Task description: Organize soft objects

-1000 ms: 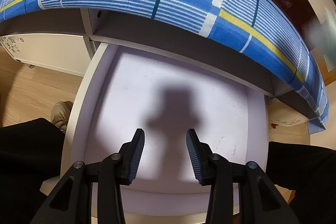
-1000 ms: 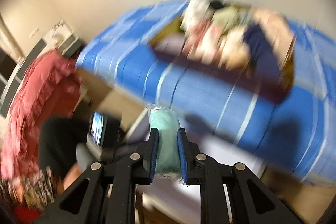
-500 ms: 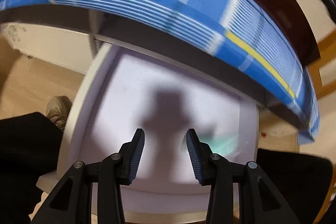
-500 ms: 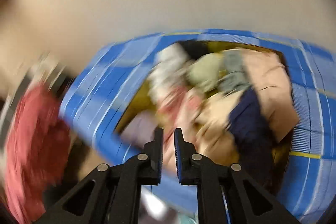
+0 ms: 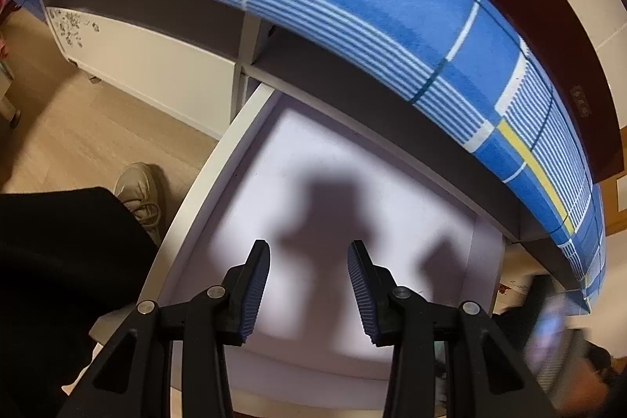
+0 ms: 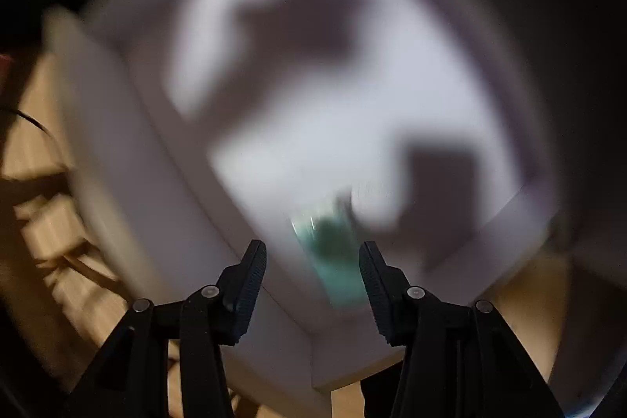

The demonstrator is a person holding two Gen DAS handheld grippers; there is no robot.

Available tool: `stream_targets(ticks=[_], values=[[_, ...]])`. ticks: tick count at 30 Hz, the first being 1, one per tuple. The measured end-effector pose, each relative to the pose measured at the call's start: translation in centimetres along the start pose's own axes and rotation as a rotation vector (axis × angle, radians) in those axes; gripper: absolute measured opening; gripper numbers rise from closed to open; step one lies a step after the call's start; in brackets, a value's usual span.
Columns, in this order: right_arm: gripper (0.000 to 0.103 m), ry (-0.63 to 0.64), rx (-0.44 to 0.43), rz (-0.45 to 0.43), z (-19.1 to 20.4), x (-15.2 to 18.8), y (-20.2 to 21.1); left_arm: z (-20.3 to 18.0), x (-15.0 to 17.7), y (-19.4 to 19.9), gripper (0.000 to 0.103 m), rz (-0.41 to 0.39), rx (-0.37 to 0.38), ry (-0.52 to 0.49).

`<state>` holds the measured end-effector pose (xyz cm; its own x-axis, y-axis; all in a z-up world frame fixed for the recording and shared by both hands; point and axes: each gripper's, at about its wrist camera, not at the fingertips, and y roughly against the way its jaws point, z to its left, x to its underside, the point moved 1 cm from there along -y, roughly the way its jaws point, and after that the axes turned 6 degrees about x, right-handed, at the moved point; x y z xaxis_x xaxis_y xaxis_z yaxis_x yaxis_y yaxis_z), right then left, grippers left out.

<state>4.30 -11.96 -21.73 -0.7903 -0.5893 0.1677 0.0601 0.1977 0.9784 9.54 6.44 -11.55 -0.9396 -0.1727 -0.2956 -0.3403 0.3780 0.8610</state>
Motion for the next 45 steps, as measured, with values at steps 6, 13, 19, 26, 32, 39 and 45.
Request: stream_targets(ticks=[6, 13, 19, 26, 32, 39, 45], values=[[0.05, 0.003, 0.008, 0.091, 0.7, 0.8, -4.7, -0.6, 0.1, -0.1, 0.041, 0.005, 0.007, -0.027], [0.016, -0.126, -0.012, 0.05, -2.0, 0.9, -4.5, -0.4, -0.1, 0.0, 0.041, -0.001, 0.0, -0.02], [0.009, -0.27, -0.109, -0.054, -4.2, 2.5, -0.5, -0.5, 0.0, 0.3, 0.041, -0.006, 0.006, -0.017], [0.009, -0.378, -0.288, -0.356, -4.9, 5.8, 12.0, -0.5, 0.0, 0.6, 0.041, -0.014, 0.004, -0.018], [0.009, -0.395, -0.317, -0.67, -6.6, 7.2, 26.6, -0.7, 0.0, 0.5, 0.041, -0.009, 0.013, -0.02], [0.009, -0.622, -0.281, -0.849, -18.0, 0.4, 33.8, -0.9, -0.2, 0.7, 0.041, -0.016, 0.024, -0.033], [0.018, -0.832, -0.134, -0.697, -23.7, -6.9, 29.0, -1.1, -0.1, 0.3, 0.041, -0.007, 0.033, -0.052]])
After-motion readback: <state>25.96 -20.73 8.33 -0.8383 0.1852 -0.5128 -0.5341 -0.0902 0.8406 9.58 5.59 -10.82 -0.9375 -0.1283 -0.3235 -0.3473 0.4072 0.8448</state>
